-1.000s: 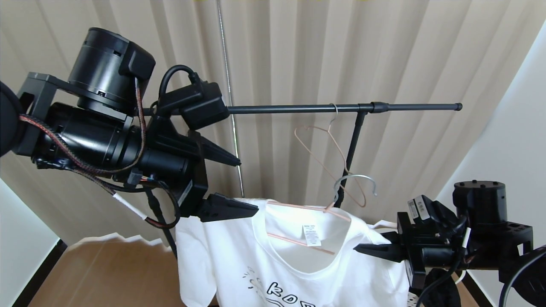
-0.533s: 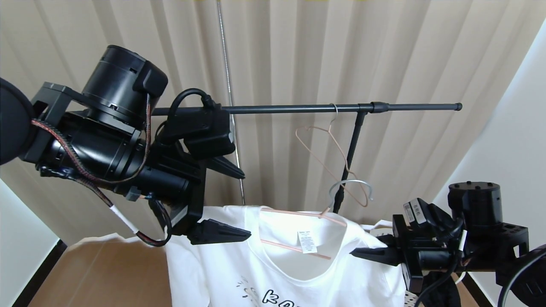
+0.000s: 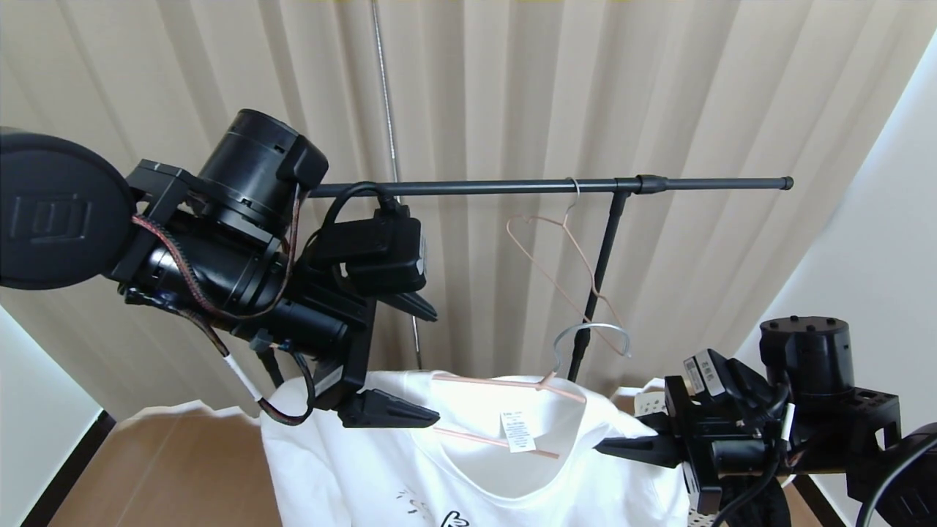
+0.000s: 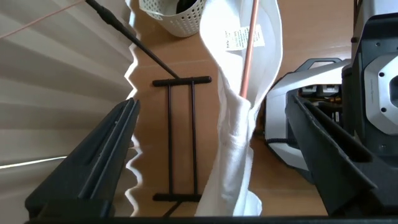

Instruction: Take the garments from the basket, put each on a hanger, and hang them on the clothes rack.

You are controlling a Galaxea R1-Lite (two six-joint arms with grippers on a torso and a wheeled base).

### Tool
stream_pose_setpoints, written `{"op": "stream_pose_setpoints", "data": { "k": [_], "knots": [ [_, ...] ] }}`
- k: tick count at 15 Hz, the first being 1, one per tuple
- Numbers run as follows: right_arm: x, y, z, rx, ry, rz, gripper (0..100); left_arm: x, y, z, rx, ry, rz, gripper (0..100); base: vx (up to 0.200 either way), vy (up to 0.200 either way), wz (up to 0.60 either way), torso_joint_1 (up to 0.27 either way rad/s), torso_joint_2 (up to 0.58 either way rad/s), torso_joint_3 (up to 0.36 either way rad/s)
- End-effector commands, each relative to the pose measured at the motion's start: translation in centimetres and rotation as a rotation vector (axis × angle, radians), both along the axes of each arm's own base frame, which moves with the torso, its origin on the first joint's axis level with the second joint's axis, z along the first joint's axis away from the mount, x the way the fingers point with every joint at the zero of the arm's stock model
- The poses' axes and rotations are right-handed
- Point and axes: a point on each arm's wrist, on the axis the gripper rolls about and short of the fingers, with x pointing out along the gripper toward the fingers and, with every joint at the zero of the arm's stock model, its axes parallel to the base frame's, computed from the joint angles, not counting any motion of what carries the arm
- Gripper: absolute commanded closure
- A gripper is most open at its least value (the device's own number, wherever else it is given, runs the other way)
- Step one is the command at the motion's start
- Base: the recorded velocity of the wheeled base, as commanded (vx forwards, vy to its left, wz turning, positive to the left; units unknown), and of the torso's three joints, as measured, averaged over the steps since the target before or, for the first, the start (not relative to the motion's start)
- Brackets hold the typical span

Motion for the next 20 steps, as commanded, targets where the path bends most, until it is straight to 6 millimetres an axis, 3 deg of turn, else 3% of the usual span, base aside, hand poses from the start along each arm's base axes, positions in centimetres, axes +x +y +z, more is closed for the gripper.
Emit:
{"op": "stream_pose_setpoints", "data": {
  "k": [1, 9, 20],
  "knots": [
    [-0.1, 0.3, 0.3, 0.003, -0.012, 0.01, 100, 0.3, -0.2, -0.7, 0.004, 0.025, -0.008, 0, 0.0, 0.0, 0.0, 0.0, 0.0, 0.0],
    [-0.6, 0.8, 2.0, 0.039, -0.027, 0.018, 100, 0.0, 0.0, -1.2, 0.008, 0.052, -0.013, 0, 0.0, 0.0, 0.0, 0.0, 0.0, 0.0],
    [-0.9, 0.7, 2.9, 0.057, -0.036, 0.009, 100, 0.0, 0.2, -1.9, 0.022, 0.077, -0.005, 0, 0.0, 0.0, 0.0, 0.0, 0.0, 0.0]
  ]
}}
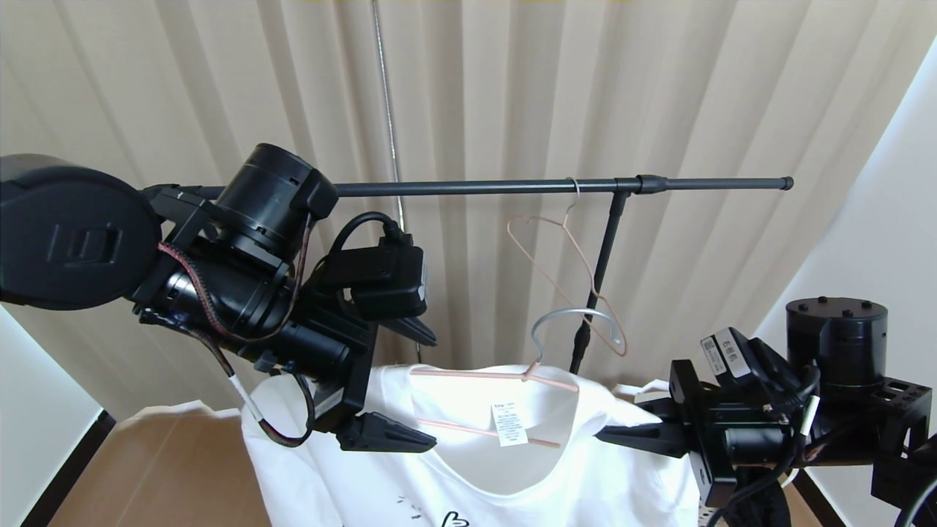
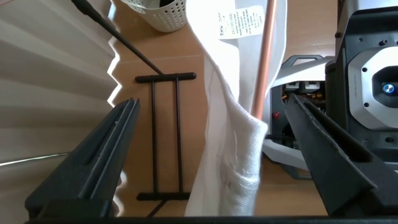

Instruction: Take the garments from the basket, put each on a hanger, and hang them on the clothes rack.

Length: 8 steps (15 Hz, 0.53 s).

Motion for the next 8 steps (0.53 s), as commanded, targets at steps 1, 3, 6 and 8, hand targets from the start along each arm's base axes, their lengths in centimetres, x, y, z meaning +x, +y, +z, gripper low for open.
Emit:
{"op": "stream_pose_setpoints", "data": {
  "k": [1, 3, 6, 8],
  "knots": [
    [-0.1, -0.03, 0.2, 0.003, -0.009, 0.0, 100, -0.01, 0.04, -0.19, 0.004, 0.007, 0.002, 0, 0.0, 0.0, 0.0, 0.0, 0.0, 0.0],
    [-0.13, -0.04, 0.35, 0.005, -0.015, 0.0, 100, -0.03, 0.01, -0.19, 0.005, 0.007, 0.002, 100, 0.0, 0.0, 0.0, 0.0, 0.0, 0.0],
    [-0.11, -0.03, 0.31, 0.005, -0.013, 0.0, 100, -0.04, 0.01, -0.23, 0.005, 0.009, 0.002, 100, 0.0, 0.0, 0.0, 0.0, 0.0, 0.0],
    [-0.14, -0.04, 0.28, 0.004, -0.012, 0.0, 100, -0.07, 0.03, -0.18, 0.004, 0.007, 0.0, 100, 0.0, 0.0, 0.0, 0.0, 0.0, 0.0]
  ]
}}
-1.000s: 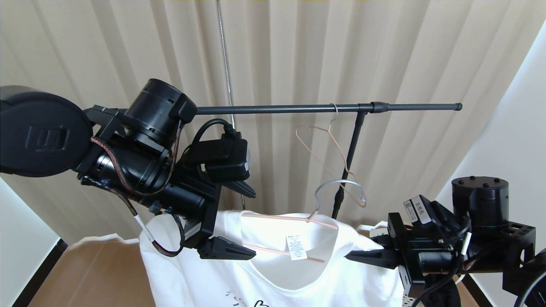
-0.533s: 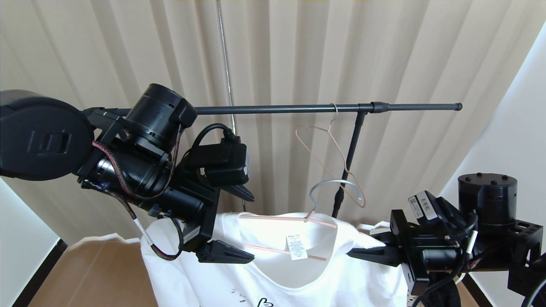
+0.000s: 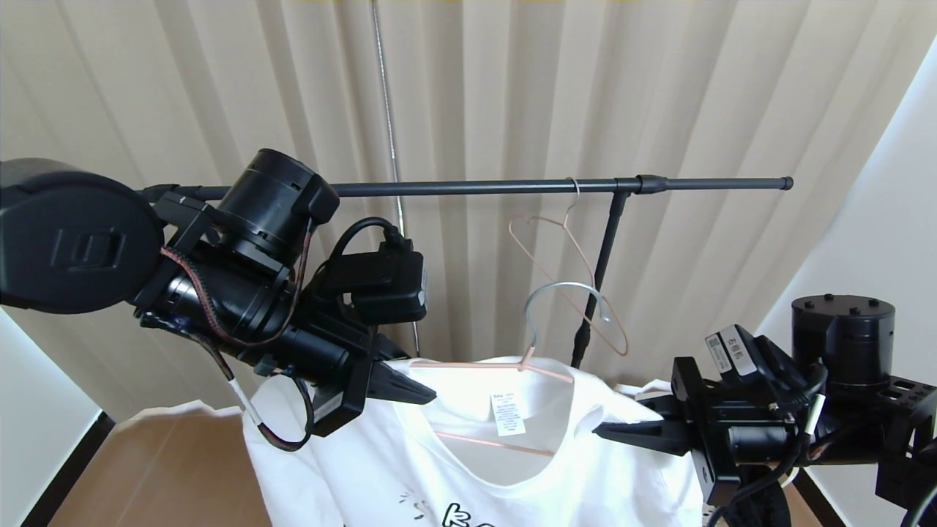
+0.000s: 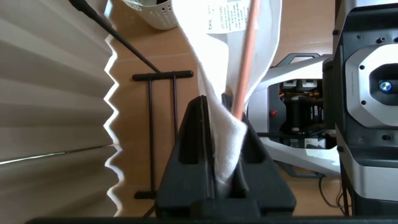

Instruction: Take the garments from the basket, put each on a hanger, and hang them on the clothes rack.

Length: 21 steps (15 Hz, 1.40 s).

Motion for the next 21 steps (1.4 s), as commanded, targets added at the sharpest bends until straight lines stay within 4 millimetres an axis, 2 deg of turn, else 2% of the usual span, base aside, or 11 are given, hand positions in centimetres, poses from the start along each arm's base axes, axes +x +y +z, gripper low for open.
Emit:
{"op": "stream_pose_setpoints", "data": {
  "k": [1, 7, 8, 12, 18, 19, 20, 21],
  "knots": [
    [0.0, 0.0, -0.1, -0.004, 0.001, -0.006, 100, 0.0, 0.1, 0.1, 0.0, -0.003, 0.001, 100, 0.0, 0.0, 0.0, 0.0, 0.0, 0.0],
    [-0.1, 0.1, 0.0, -0.023, -0.005, -0.053, 100, -0.1, 0.1, -0.2, 0.003, 0.004, 0.001, 100, 0.0, 0.0, 0.0, 0.0, 0.0, 0.0],
    [-0.1, 0.1, 0.0, -0.023, -0.005, -0.053, 0, -0.1, 0.1, -0.2, 0.003, 0.004, 0.001, 100, 0.0, 0.0, 0.0, 0.0, 0.0, 0.0],
    [-0.1, 0.1, 0.1, -0.02, -0.002, -0.057, 0, -0.3, 0.7, 0.4, -0.009, -0.004, 0.026, 100, 0.0, 0.0, 0.0, 0.0, 0.0, 0.0],
    [-0.2, -0.5, 1.5, 0.016, -0.004, -0.091, 0, -0.5, 3.7, 2.1, -0.078, -0.025, 0.113, 100, 0.0, 0.0, 0.0, 0.0, 0.0, 0.0],
    [-0.2, -0.5, 1.5, 0.016, -0.004, -0.091, 0, -0.5, 3.7, 2.1, -0.078, -0.025, 0.113, 100, 0.0, 0.0, 0.0, 0.0, 0.0, 0.0],
    [0.1, -1.0, 1.9, 0.028, 0.005, -0.128, 0, -0.9, 5.0, 2.7, -0.11, -0.03, 0.138, 100, 0.0, 0.0, 0.0, 0.0, 0.0, 0.0],
    [0.4, -1.4, 1.9, 0.027, 0.003, -0.148, 0, -1.0, 5.4, 3.0, -0.12, -0.036, 0.147, 100, 0.0, 0.0, 0.0, 0.0, 0.0, 0.0]
  ]
}}
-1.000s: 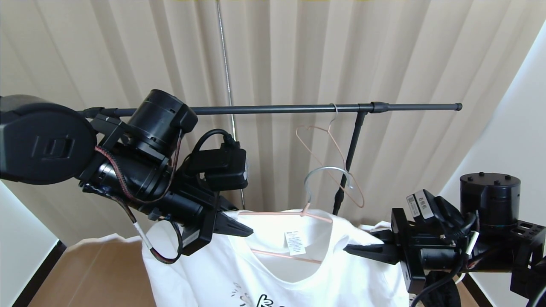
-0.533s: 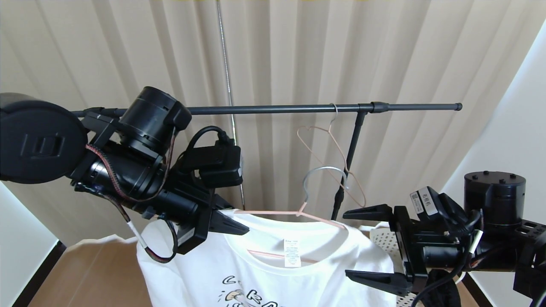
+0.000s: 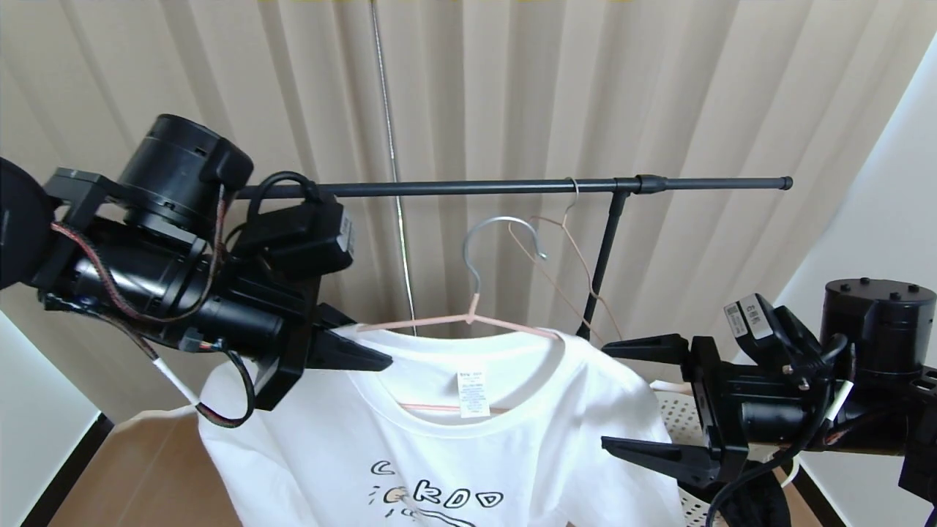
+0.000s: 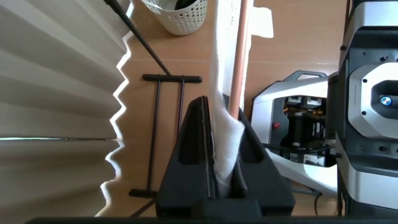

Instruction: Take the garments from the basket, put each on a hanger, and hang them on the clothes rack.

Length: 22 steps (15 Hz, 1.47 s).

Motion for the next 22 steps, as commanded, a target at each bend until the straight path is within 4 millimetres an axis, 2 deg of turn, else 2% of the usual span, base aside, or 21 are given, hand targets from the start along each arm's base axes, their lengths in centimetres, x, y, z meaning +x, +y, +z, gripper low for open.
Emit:
{"op": "stream_pose_setpoints", "data": {
  "k": [1, 5, 9, 10, 12, 15, 21, 22],
  "knots": [
    [0.4, -0.6, 0.2, 0.003, -0.009, -0.029, 0, -0.6, 1.2, 1.0, -0.018, -0.032, 0.031, 100, 0.0, 0.0, 0.0, 0.0, 0.0, 0.0],
    [0.8, -1.5, 0.2, 0.002, -0.009, -0.067, 0, -1.1, 2.9, 1.7, -0.032, -0.057, 0.085, 100, 0.0, 0.0, 0.0, 0.0, 0.0, 0.0],
    [2.1, -1.2, -2.2, -0.036, 0.069, -0.081, 0, -1.1, 3.6, 1.9, -0.099, -0.084, 0.132, 100, 0.0, 0.0, 0.0, 0.0, 0.0, 0.0],
    [2.1, -1.2, -2.2, -0.036, 0.069, -0.081, 0, -1.1, 3.6, 1.9, -0.099, -0.084, 0.132, 100, 0.0, 0.0, 0.0, 0.0, 0.0, 0.0],
    [3.1, -1.0, -3.5, -0.071, 0.099, -0.125, 0, -1.8, 4.0, 2.3, -0.12, -0.085, 0.153, 100, 0.0, 0.0, 0.0, 0.0, 0.0, 0.0],
    [3.5, -0.9, -3.8, -0.08, 0.106, -0.138, 0, -2.6, 4.3, 2.9, -0.142, -0.081, 0.181, 100, 0.0, 0.0, 0.0, 0.0, 0.0, 0.0],
    [4.2, -0.6, -3.8, -0.114, 0.086, -0.216, 0, -4.3, 5.6, 2.3, -0.165, -0.045, 0.245, 100, 0.0, 0.0, 0.0, 0.0, 0.0, 0.0],
    [4.2, -0.6, -3.6, -0.109, 0.084, -0.216, 100, -4.5, 5.9, 2.1, -0.17, -0.043, 0.26, 100, 0.0, 0.0, 0.0, 0.0, 0.0, 0.0]
  ]
}}
